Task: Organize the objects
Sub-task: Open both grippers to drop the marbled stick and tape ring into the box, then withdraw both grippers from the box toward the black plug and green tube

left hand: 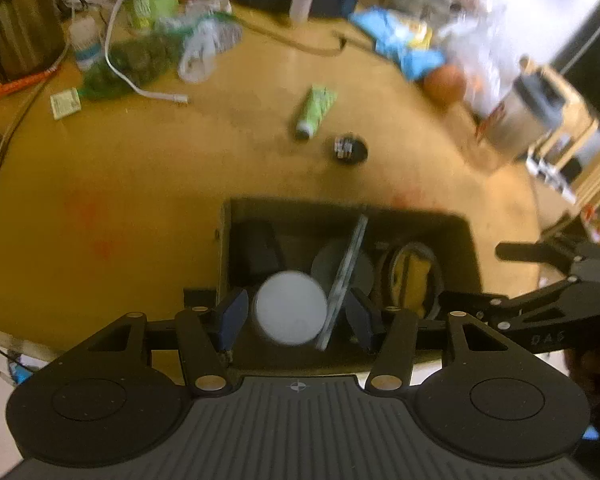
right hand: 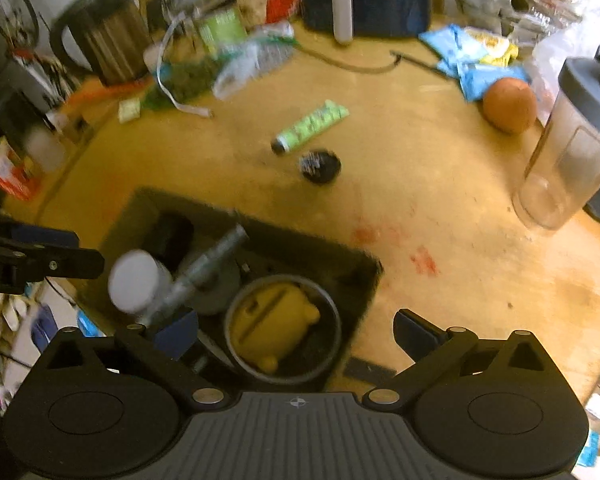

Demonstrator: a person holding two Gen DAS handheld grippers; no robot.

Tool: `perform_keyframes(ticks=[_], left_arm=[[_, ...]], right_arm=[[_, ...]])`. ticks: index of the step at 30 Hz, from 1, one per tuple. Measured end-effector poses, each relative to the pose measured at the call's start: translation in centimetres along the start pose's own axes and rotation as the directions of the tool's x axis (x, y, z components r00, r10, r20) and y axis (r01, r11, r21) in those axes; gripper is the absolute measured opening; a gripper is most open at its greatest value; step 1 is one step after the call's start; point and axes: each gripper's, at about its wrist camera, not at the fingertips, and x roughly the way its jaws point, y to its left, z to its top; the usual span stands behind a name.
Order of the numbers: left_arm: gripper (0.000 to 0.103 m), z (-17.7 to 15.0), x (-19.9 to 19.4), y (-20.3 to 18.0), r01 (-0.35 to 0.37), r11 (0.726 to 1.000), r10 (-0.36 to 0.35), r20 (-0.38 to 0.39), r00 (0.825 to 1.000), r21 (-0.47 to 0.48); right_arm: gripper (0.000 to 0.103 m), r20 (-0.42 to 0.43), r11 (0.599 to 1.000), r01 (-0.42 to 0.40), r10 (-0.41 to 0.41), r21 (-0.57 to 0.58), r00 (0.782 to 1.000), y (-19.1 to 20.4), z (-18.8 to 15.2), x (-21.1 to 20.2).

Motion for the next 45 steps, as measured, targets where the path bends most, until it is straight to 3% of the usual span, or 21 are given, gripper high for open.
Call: perform_keyframes(ticks=[4, 11, 14, 15, 16, 23, 33, 45], left_arm=[[0.054, 0.1, 0.7, 0.0, -0.02, 0.999, 0.021, -0.04, 0.999, 0.031], [0.054, 1.2, 1.3, -0.1, -0.05, 0.997, 0.054, -0.049, 0.997, 0.064], [0.059, 1.8, 1.4, 0.1, -0.075, 0.995, 0.076, -0.024, 0.997, 0.059], [0.072, 2.1, 1.3, 0.2, -0.082, 0.995, 0.083, -0.015, 0.996, 0.053], [0.076, 2.3, 1.2, 0.4, -0.091, 0.995, 0.091, 0.001, 0.996, 0.044], [0.079, 4.1, 0.6, 0.6, -0.121, 0.991, 0.115, 0.113, 0.987, 0.05], [0.084, 6.0, 0.5, 0.1, -0.108, 0.989, 0.087, 0.181, 0.98, 0.106], [0.084, 8.1, 1.4, -0.2, -0.015, 0.987, -0.012, 0.163, 0.986, 0.162]], right_arm=[[0.103, -0.07, 1.0, 0.024, -0.023, 0.011, 0.997, 0.0, -0.3, 1.0], [0.103, -0.101, 0.997, 0.07, -0.068, 0.014, 0.993, 0.3, 0.2, 1.3], [0.103, -0.089, 0.995, 0.095, -0.094, 0.013, 0.992, 0.2, 0.7, 1.1], [0.103, -0.08, 0.994, 0.106, -0.105, 0.01, 0.991, 0.2, 0.9, 1.0], [0.103, -0.072, 0.993, 0.115, -0.114, 0.009, 0.991, 0.1, 1.1, 1.0], [0.103, 0.003, 0.984, 0.171, -0.171, 0.043, 0.985, -1.1, 2.3, 0.6], [0.103, 0.114, 0.978, 0.203, -0.207, 0.052, 0.972, -2.4, 4.3, 0.4], [0.103, 0.096, 0.986, 0.168, -0.169, 0.023, 0.981, -3.2, 7.5, 3.4]])
